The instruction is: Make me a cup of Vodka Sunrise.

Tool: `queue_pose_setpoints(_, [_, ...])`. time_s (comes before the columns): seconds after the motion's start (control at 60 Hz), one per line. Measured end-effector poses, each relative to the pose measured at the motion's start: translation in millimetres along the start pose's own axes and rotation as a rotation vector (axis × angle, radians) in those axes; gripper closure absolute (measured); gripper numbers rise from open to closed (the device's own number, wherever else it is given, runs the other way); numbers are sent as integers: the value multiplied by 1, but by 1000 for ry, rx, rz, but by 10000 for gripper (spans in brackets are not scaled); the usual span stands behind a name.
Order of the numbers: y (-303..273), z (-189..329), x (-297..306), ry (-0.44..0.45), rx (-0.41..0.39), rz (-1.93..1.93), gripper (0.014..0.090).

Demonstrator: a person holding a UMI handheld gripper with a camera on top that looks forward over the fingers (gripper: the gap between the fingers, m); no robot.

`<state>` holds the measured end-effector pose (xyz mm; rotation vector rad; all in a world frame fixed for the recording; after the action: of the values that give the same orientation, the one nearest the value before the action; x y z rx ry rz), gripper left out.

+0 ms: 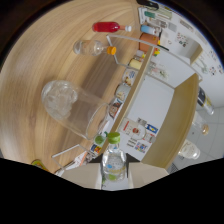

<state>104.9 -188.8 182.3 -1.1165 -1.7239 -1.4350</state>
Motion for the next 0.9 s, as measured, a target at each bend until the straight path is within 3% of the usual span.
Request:
queue_pose_setpoints(0.333, [-5, -6, 15, -1, 23, 103, 698])
queue_pose_setpoints(0.683, [27, -34, 42, -15, 159, 1413, 695])
queue_pose_setpoints(0.9, [24, -9, -27, -141, 99, 1941, 694])
